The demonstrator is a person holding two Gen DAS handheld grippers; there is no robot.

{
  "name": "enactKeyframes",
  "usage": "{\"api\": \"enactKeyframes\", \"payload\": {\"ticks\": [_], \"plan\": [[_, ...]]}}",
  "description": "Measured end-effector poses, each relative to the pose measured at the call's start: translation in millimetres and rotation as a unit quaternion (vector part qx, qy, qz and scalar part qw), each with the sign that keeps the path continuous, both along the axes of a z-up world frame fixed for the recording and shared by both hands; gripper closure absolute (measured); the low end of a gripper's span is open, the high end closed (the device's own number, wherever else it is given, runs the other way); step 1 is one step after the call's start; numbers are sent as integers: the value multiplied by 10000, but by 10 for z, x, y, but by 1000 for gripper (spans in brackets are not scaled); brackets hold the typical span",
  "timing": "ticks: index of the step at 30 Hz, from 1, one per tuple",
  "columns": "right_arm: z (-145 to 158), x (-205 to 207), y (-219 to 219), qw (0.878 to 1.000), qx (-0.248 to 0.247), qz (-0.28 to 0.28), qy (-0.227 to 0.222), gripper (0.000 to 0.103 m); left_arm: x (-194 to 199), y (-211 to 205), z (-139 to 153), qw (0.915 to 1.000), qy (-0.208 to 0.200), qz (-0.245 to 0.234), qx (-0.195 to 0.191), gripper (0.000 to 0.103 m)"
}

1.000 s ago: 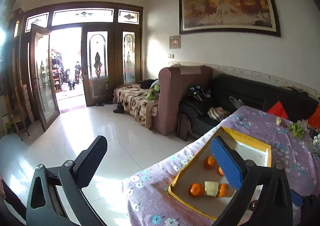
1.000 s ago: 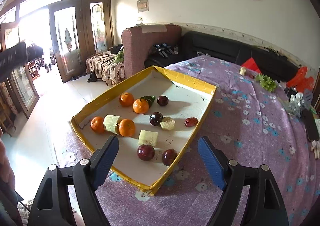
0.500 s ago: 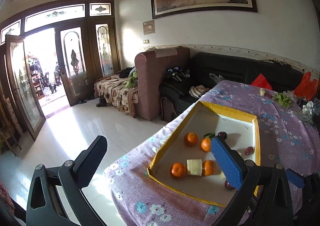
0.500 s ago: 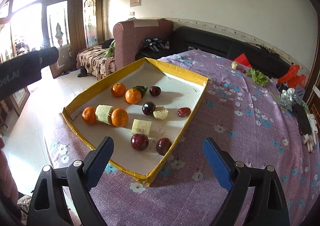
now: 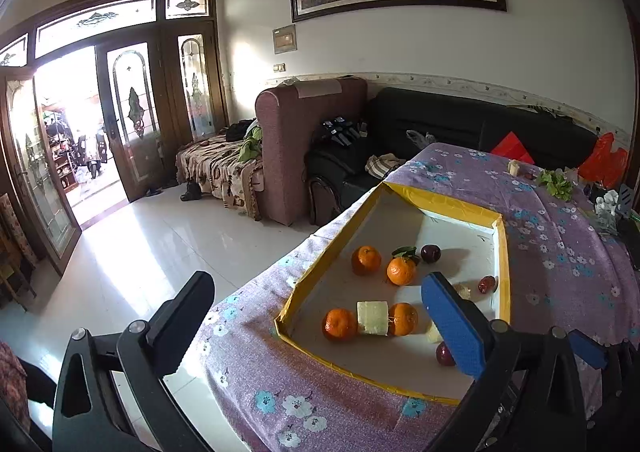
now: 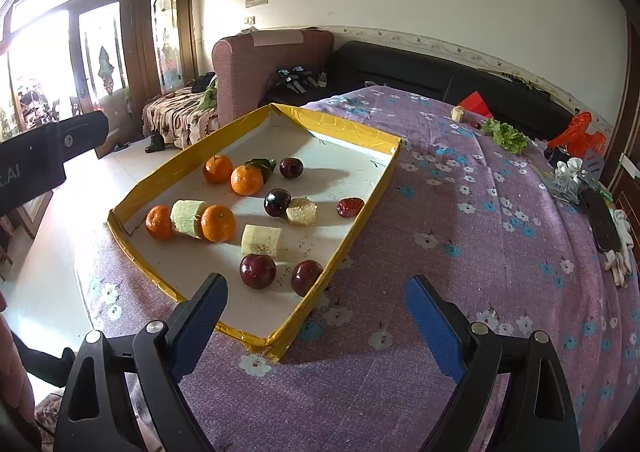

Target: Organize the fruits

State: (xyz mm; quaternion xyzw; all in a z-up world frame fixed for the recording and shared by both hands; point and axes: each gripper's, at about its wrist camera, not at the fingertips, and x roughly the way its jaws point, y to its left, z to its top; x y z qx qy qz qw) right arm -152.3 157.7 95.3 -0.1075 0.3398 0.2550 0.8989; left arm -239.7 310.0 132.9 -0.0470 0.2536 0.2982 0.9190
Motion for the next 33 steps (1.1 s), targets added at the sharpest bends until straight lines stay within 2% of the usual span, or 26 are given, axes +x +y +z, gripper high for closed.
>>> {"api": "enactKeyframes", "payload": {"ticks": [3, 5, 8, 12, 14, 21, 26, 33], "plan": [[12, -10, -29, 10000, 32, -16, -13, 9, -52, -46, 41, 9998, -113, 127, 139, 0], [38, -24, -53, 9999, 92, -11, -45, 9, -145, -97, 120, 9979, -301, 406, 402, 0], [99, -60, -79, 9997, 182, 31, -146, 9, -357, -167, 311, 9928, -788, 616, 665, 0], [168, -94, -85, 9993, 249, 111, -259, 9, -603, -169, 398, 9886, -1475, 139, 271, 0], [183, -108, -88, 9991, 278, 154, -281, 9, -627, -123, 387, 9864, -1644, -93, -2, 0], [177, -190, -46, 9988, 155, 273, -389, 9, -564, -56, 317, 9884, -1497, -119, -237, 0], [153, -199, 11, 9988, 105, 318, -351, 9, -440, -24, 218, 9949, -992, -44, -177, 0], [141, -230, 93, 9985, 10, 405, -379, 9, -337, 38, 99, 9974, -610, -33, -371, 0]]}}
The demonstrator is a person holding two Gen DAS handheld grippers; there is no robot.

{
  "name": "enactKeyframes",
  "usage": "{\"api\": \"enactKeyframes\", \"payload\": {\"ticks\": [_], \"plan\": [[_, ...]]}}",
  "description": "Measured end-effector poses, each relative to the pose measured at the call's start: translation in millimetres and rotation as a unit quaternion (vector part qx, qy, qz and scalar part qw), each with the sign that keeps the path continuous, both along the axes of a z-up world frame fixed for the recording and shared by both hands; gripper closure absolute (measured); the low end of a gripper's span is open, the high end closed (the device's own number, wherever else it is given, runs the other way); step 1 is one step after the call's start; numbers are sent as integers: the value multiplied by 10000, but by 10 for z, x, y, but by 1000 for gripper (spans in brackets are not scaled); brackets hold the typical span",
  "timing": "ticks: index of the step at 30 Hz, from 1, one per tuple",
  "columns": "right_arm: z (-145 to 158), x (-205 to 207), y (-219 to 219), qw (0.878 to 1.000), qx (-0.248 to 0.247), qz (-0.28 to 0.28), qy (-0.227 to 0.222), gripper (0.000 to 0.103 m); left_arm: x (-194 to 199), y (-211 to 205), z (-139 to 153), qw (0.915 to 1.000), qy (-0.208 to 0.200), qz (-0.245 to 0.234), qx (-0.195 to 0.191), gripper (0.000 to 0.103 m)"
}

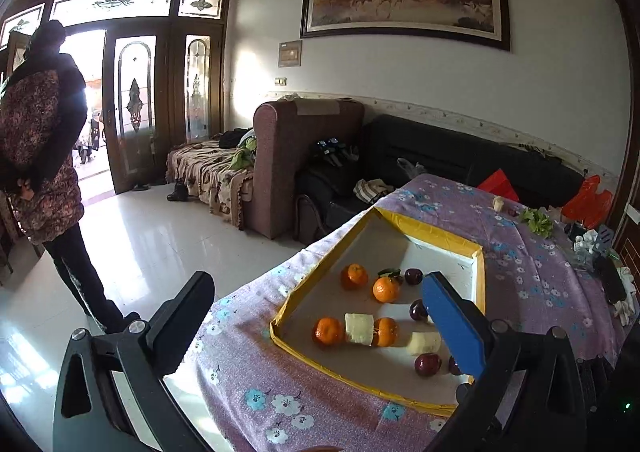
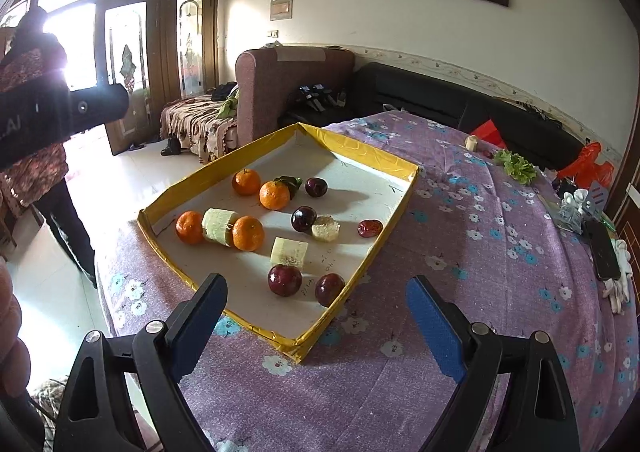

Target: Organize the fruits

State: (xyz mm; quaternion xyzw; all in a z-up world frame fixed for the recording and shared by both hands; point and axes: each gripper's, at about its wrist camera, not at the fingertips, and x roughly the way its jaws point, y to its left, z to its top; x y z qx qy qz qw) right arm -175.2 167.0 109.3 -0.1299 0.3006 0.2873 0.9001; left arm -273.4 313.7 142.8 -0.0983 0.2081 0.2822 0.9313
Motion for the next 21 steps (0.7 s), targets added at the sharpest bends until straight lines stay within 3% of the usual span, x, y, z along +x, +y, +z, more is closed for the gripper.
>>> {"api": "enactKeyframes", "payload": {"ticks": [21], "plan": [[-37, -46, 117, 9998, -139, 122, -21, 8, 120, 105, -181, 9981, 476, -26, -393, 0]]}}
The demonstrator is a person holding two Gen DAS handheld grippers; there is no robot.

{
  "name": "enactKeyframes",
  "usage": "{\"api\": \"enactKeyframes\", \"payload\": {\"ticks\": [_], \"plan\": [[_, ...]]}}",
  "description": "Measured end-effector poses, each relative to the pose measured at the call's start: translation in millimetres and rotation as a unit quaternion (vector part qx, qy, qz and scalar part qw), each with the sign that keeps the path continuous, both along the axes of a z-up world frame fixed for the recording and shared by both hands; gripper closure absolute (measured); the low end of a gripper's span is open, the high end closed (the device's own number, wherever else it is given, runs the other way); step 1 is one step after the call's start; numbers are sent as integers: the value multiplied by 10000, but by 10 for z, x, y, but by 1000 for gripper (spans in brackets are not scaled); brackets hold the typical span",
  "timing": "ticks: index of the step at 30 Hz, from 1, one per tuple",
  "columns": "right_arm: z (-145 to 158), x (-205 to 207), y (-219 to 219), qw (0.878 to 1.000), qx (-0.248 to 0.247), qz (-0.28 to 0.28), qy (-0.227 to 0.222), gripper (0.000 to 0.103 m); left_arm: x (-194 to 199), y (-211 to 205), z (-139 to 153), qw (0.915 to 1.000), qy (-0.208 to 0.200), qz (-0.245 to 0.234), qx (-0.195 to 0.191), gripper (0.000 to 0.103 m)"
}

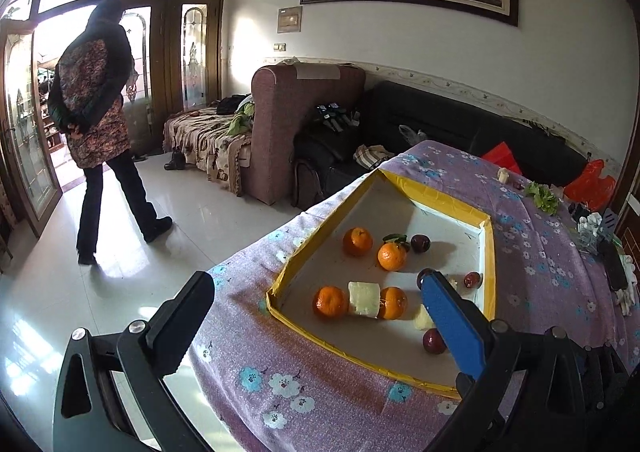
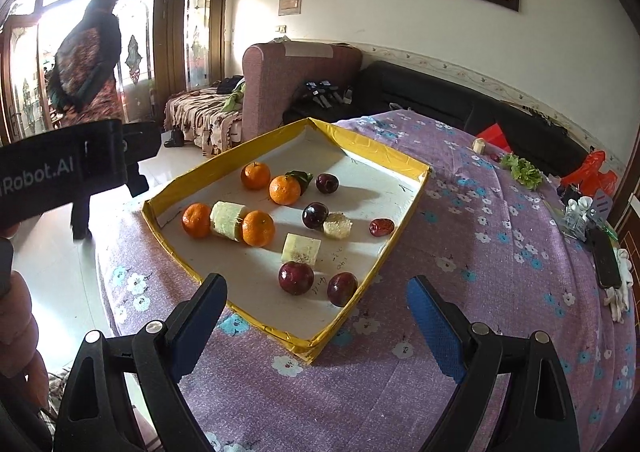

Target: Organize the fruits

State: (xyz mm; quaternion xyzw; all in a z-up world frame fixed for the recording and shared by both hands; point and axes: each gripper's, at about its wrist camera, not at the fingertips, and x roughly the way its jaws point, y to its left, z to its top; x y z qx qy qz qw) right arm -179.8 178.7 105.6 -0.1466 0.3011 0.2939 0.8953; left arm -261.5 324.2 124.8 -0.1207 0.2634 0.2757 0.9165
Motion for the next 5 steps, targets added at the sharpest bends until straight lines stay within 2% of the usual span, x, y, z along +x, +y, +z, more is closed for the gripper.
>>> {"api": "enactKeyframes", "payload": {"ticks": [5], "plan": [[12, -2, 17, 10000, -3, 43, 14, 8, -18, -15, 25, 9999, 7, 56, 110, 0]]}}
